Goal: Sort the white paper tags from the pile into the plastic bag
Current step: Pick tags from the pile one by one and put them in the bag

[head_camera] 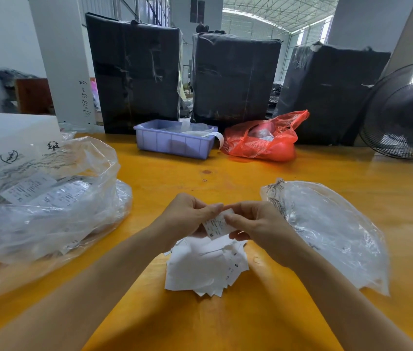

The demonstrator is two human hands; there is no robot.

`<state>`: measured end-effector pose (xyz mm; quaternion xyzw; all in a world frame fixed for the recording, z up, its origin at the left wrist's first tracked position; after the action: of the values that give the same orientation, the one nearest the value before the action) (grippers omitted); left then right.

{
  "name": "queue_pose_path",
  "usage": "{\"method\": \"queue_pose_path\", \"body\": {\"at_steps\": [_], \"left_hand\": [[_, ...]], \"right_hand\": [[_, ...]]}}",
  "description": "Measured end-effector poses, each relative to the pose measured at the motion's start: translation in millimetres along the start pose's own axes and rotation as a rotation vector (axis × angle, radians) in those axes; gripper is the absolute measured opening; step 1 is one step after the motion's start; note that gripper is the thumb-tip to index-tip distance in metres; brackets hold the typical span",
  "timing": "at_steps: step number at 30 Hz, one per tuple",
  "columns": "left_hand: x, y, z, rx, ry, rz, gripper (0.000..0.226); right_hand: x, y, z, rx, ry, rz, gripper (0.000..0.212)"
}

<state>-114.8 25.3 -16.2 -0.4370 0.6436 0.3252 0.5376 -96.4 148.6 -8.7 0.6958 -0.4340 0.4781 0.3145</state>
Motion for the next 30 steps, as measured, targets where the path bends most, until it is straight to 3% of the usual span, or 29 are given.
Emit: {"method": "queue_pose_path", "body": {"at_steps": [4,7,11,16,20,25,30], "left_hand": [[1,0,0,-0.039,-0.010,0.015,0.026],[2,0,-5,-0.114,-0.058,0.032,0.026],[7,-3,-12,-0.233,-0.086,0.039,0.026],[8,-8,-16,-0.337,-0.095,0.071,0.024],[7,-5,-12,-0.254,-0.214,0.056,0.021],[14,-3,-8,-0.031,-0.208,-0.148,0.044],[17,-4,-19,0.021,-0.155,-0.189,0.018]], "right_hand": [[-5,1,1,-0.003,0.123,0.013,0.018],[-5,0,-7,-0.112,0.188,-0.013,0.022],[6,-7,-9,-0.233,0.043,-0.099,0.006],[17,-8,6,-0.183,-0.057,-0.160,0.006],[7,-6,1,-0.192,0.132,-0.127,0.012],[-17,-2,-14,-0.242,0.423,-0.038,0.021],[-17,-2,-15,-0.254,0.505,-0.068,0.037]]}}
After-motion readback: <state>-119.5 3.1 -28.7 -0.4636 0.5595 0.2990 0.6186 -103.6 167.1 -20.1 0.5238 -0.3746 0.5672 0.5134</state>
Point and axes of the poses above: each hand's wrist, its own y-axis towards the middle knuckle, its own z-axis out of the palm, x = y × z, the point moved 10 cm from there along y, towards the middle knuckle, and after that the axes turned 12 degrees about x, right-handed, at the moved point
